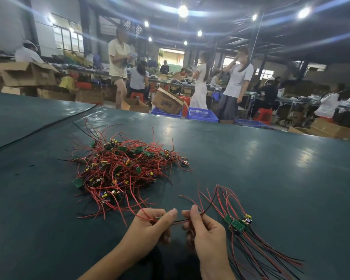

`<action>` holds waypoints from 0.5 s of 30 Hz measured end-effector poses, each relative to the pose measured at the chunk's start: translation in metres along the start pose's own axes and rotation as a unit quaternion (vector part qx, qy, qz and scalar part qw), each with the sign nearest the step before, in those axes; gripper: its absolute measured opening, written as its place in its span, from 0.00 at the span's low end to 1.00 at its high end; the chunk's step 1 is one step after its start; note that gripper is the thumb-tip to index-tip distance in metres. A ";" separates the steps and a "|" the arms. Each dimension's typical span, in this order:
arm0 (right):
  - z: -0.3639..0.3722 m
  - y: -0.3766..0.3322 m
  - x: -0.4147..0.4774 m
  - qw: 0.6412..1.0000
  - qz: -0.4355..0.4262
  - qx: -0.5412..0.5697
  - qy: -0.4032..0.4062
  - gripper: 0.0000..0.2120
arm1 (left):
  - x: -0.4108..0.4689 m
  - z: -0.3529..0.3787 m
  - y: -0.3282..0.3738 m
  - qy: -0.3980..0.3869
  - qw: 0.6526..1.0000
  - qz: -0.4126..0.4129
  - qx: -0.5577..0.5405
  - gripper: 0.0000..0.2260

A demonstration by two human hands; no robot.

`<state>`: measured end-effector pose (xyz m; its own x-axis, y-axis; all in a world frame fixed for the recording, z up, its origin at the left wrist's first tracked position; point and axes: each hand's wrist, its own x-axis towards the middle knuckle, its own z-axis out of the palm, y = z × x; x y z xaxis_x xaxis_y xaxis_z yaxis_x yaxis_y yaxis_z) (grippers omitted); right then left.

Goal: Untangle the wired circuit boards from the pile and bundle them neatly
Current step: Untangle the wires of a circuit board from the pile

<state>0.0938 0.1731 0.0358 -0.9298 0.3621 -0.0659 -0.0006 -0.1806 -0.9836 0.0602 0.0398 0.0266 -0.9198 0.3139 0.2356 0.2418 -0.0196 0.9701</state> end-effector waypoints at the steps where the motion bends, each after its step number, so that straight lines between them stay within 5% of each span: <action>1: -0.002 0.000 0.003 1.000 0.018 0.018 0.012 0.16 | 0.000 0.001 0.001 -0.001 1.000 0.007 0.004 0.21; 15: -0.036 -0.016 0.029 0.978 0.057 0.174 0.103 0.13 | 0.001 0.000 0.000 -0.013 1.000 0.023 0.015 0.23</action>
<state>0.0805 0.2194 0.0433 -0.8371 0.4919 -0.2393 -0.0603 -0.5177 -0.8534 0.0593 0.0401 0.0268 -0.8990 0.3388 0.2776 0.2930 -0.0057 0.9561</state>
